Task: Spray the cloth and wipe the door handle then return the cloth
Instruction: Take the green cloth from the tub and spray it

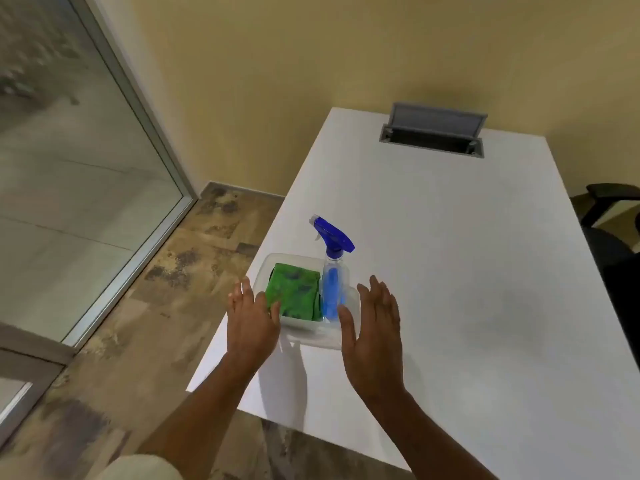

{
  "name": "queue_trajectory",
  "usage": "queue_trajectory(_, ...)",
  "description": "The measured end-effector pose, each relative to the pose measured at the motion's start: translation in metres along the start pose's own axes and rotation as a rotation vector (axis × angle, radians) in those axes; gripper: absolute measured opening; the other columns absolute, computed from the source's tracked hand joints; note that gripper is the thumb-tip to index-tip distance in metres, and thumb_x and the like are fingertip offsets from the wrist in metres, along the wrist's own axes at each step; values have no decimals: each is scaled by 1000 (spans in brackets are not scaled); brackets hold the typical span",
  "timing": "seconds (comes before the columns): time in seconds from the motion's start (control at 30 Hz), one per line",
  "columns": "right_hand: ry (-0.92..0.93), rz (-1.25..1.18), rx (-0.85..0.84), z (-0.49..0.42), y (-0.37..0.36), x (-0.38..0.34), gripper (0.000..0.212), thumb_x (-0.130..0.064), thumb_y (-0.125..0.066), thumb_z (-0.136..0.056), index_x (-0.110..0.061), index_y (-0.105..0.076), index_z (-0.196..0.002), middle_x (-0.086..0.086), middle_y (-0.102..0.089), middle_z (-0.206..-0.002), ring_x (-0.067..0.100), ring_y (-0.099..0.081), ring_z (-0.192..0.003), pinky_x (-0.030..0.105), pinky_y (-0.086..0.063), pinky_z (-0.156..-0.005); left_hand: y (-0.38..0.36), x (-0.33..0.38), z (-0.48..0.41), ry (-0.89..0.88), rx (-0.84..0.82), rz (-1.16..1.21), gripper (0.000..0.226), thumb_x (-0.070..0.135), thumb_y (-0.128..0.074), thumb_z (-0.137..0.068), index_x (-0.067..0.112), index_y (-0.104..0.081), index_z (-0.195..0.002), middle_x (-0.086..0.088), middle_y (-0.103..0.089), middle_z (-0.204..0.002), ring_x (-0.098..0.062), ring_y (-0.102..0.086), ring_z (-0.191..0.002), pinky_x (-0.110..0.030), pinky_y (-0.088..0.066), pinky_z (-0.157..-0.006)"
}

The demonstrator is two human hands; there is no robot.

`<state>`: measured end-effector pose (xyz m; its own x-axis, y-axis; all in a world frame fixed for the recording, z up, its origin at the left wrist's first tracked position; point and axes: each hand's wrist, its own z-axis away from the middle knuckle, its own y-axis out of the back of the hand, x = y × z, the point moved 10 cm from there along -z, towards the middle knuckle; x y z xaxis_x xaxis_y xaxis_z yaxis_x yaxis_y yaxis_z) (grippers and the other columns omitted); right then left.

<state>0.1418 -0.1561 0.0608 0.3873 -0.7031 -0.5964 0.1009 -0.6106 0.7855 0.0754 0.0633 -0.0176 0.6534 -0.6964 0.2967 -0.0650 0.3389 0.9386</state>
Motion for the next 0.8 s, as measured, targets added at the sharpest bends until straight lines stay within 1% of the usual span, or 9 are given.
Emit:
queue_trajectory(0.03,-6,-68,13,3,-5,-1,56,-44,-44,-100,-7,-55,-140,11,-54,-149,25,-48,-140,43,-44,-114,-5,-4,-5,10,-6,-11,53,44,-34,-111,7,-57,-143,-21,-15,-175,-36,-6,-164,-49,-4,-133)
queue_trajectory(0.1,-20,-159,18,6,-16,-4,49,-43,-48,-99,-9,-64,-130,7,-72,-127,18,-69,-115,34,-57,-98,-11,-8,-14,24,-6,-17,52,44,-37,-111,8,-59,-141,-20,-15,-175,-37,-6,-164,-49,-4,-133)
queue_trajectory(0.13,-25,-185,-3,7,-24,-6,44,-40,-51,-99,-10,-67,-126,5,-76,-118,16,-73,-105,29,-60,-92,-13,-9,-19,28,-9,-21,52,44,-37,-110,8,-60,-140,-20,-15,-175,-37,-5,-164,-49,-3,-133)
queue_trajectory(0.17,-12,-195,-28,6,-33,-8,38,-36,-55,-99,-12,-68,-125,4,-77,-114,14,-74,-101,26,-59,-90,-17,-9,-22,30,-14,-24,52,45,-38,-110,9,-61,-139,-20,-14,-176,-37,-4,-164,-48,-2,-133)
queue_trajectory(0.23,9,-192,-105,0,-53,-13,36,-34,-55,-100,-15,-65,-129,2,-75,-118,11,-71,-106,21,-55,-92,-24,-9,-31,39,-30,-37,50,46,-40,-110,10,-64,-135,-20,-13,-176,-37,-4,-164,-48,-2,-133)
queue_trajectory(0.3,9,-167,-193,-9,-74,-15,38,-36,-50,-103,-17,-59,-135,0,-69,-128,11,-65,-116,21,-53,-97,-29,-9,-40,56,-53,-55,49,46,-42,-109,9,-66,-131,-20,-11,-176,-38,-2,-164,-49,-3,-133)
queue_trajectory(0.53,-71,-68,-390,-34,-135,-11,42,-30,-42,-107,-15,-41,-146,7,-53,-146,18,-50,-137,32,-47,-111,-35,-13,-64,96,-95,-142,54,47,-47,-106,6,-61,-138,-25,-13,-175,-41,-6,-163,-53,-9,-133)
queue_trajectory(0.67,-107,78,-493,-44,-162,-5,51,-25,-49,-104,-11,-32,-151,12,-48,-148,24,-45,-141,34,-44,-113,-42,-18,-74,109,-127,-155,55,50,-49,-105,7,-64,-136,-26,-12,-174,-42,-6,-163,-54,-10,-132)
queue_trajectory(0.8,-241,92,-532,-53,-182,1,65,-30,-56,-100,-10,-24,-154,17,-47,-149,30,-50,-136,38,-49,-109,-49,-29,-79,136,-150,-62,52,51,-52,-103,9,-68,-130,-23,-16,-174,-41,-7,-163,-55,-15,-132)
